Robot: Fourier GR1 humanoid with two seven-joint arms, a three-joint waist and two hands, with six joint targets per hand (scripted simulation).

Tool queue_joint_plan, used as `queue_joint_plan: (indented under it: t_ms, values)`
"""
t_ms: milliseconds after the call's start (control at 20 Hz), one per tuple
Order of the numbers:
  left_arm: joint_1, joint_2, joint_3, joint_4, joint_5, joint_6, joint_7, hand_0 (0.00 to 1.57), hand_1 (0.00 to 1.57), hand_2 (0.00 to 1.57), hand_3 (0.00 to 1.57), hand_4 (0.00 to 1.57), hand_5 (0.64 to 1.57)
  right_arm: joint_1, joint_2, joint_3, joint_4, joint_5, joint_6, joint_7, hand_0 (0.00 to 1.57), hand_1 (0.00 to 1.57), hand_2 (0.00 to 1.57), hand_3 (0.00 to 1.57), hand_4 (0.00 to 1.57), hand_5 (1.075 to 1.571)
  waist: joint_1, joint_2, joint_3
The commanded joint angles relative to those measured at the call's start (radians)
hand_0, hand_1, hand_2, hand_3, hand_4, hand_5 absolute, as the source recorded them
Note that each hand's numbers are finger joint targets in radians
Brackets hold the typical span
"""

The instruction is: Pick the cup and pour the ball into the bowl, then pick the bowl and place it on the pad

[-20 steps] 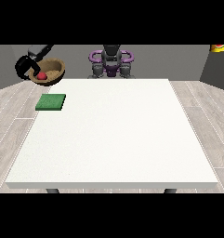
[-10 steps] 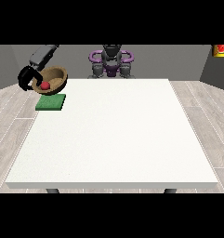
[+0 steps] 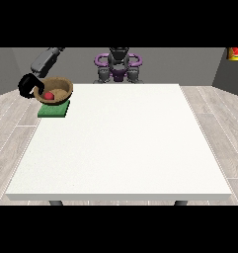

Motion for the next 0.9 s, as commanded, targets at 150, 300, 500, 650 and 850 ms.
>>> queue_joint_plan:
  t_ms: [150,300,500,650,850]
  values:
    - [0.017,0.015,0.004,0.056,-0.007,-0.005,-0.038,0.0,0.0,0.0,0.0,1.2,1.56,-0.035,-0.031,-0.004,-0.002,0.025,-0.112,0.027,1.55,1.55,1.51,0.93,0.0,1.554,-0.012,-0.014,-0.0012]
    - [0.01,0.038,0.009,0.02,0.029,-0.025,-0.004,0.0,0.0,0.0,0.0,1.19,1.562,-0.031,-0.048,-0.048,0.061,-0.003,-0.097,-0.028,1.49,1.49,1.4,0.8,0.0,1.544,0.005,0.011,-0.0001]
    - [-0.016,0.082,0.024,0.089,0.008,-0.017,-0.05,0.0,0.0,0.0,0.0,1.19,1.565,-0.091,0.019,-0.025,0.019,-0.014,-0.122,-0.015,1.46,1.46,1.4,0.76,0.0,1.532,-0.005,0.036,-0.0008]
    - [0.025,0.01,-0.02,-0.005,0.007,-0.004,-0.041,0.0,0.0,0.0,0.0,1.19,1.565,-0.079,0.043,-0.032,0.071,-0.008,-0.149,-0.082,1.43,1.43,1.38,0.67,0.0,1.534,0.032,0.019,0.0002]
    - [-0.022,0.076,0.025,0.006,0.053,-0.007,-0.018,0.0,0.0,0.0,0.0,1.19,1.567,-0.098,-0.025,-0.033,0.104,0.008,-0.116,-0.108,0.93,0.93,1.1,1.04,0.16,1.509,0.041,0.083,0.0006]
